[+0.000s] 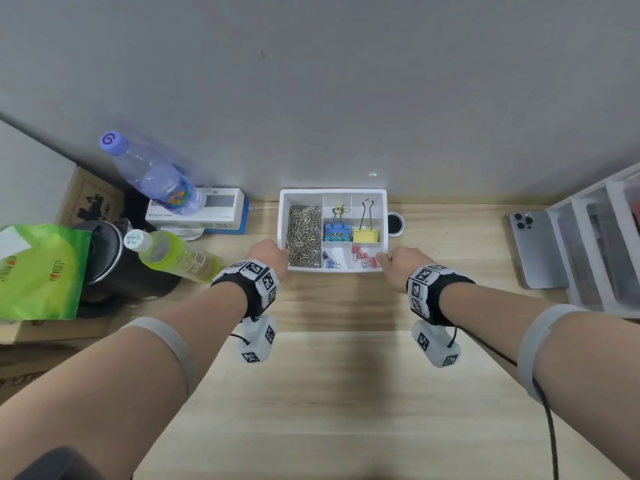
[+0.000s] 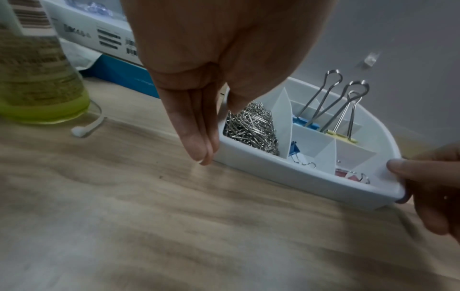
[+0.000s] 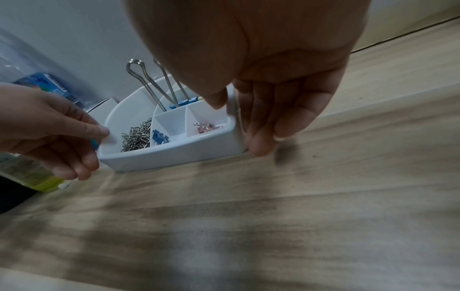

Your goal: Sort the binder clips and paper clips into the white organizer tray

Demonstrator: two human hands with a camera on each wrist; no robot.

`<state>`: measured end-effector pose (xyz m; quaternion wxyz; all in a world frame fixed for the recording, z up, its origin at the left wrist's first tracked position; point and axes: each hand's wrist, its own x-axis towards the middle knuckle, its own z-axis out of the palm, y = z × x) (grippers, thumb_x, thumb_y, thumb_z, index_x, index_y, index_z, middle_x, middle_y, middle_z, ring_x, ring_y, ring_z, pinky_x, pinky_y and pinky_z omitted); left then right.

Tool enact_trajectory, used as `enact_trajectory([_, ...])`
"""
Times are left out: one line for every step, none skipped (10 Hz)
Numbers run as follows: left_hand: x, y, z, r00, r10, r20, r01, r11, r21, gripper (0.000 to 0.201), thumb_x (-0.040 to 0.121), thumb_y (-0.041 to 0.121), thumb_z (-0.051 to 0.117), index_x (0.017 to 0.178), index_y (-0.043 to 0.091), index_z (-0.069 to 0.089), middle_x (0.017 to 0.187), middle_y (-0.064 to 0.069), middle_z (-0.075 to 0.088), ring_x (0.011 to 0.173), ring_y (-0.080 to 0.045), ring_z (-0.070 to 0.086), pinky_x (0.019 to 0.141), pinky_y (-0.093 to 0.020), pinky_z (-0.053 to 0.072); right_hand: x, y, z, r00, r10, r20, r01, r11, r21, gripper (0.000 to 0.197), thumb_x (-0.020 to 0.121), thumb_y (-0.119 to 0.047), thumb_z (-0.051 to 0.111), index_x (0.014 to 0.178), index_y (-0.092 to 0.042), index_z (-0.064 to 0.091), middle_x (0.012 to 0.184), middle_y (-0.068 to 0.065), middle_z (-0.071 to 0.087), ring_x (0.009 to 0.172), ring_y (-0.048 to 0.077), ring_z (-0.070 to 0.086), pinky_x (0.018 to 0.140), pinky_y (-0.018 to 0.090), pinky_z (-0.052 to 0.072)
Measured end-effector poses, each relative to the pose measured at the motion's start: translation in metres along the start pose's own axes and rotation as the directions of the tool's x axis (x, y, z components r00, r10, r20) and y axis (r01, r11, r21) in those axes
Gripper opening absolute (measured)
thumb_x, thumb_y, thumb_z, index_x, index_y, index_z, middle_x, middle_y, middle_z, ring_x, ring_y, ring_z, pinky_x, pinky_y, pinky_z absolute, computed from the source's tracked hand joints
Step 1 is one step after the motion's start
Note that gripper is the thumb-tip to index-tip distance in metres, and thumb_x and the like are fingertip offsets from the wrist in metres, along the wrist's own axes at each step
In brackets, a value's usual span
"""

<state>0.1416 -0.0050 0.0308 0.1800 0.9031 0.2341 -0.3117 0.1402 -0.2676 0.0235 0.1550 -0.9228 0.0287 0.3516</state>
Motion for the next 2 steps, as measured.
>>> enact_trajectory([-0.013,-0.008,0.001,0.999,-0.017,0.043,0.017,1.000,0.003,0.053,0.096,0.047,0.041,0.080,0.002,0.062,0.080,-0.016,0.071,0.074,-0.030,0.070,0.068,-0.032,0.055,-0.010,0.008,-0.004,1.000,0.018,0.008,-0.017,0.999,-0.044,0.042,0.100,-0.042,0.029,0.082,-0.012,0.054,0.080,0.006,0.061,0.065,0.020,0.056,0.055,0.028,0.041])
enact_trajectory([-0.032,-0.013,-0.003,0.997,-0.026,0.071,0.025,1.000,0.009,0.049,0.097,0.045,0.036,0.080,0.004,0.056,0.080,-0.014,0.070,0.071,-0.029,0.066,0.070,-0.032,0.053,-0.022,0.017,-0.011,1.000,0.014,-0.005,-0.014,0.998,-0.065,0.040,0.098,-0.042,0.034,0.085,-0.010,0.056,0.083,0.007,0.063,0.066,0.021,0.057,0.055,0.028,0.041])
